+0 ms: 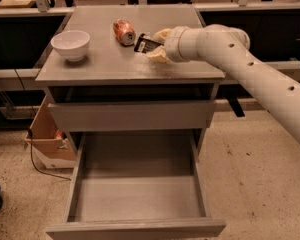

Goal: Pick rxbar chocolate from middle drawer and place on counter

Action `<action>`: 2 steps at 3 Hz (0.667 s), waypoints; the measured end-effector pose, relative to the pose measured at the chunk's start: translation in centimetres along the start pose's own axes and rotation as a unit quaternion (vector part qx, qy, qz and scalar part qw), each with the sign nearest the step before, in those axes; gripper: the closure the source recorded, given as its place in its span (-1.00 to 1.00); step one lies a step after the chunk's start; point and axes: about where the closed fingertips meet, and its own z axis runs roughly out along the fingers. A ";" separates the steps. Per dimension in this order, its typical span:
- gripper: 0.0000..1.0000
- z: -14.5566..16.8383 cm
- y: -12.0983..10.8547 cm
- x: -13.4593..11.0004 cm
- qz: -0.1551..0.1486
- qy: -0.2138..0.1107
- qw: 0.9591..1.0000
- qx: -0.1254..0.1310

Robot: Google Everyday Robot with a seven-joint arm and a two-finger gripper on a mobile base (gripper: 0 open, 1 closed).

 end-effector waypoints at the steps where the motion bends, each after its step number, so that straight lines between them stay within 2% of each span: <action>1: 0.24 0.9 0.7 2.5 0.018 -0.004 1.000 -0.011; 2: -0.23 1.5 1.6 3.5 0.024 -0.006 0.999 -0.024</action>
Offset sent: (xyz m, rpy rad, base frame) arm 0.0100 -0.0163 -0.0529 0.0327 0.0798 0.0364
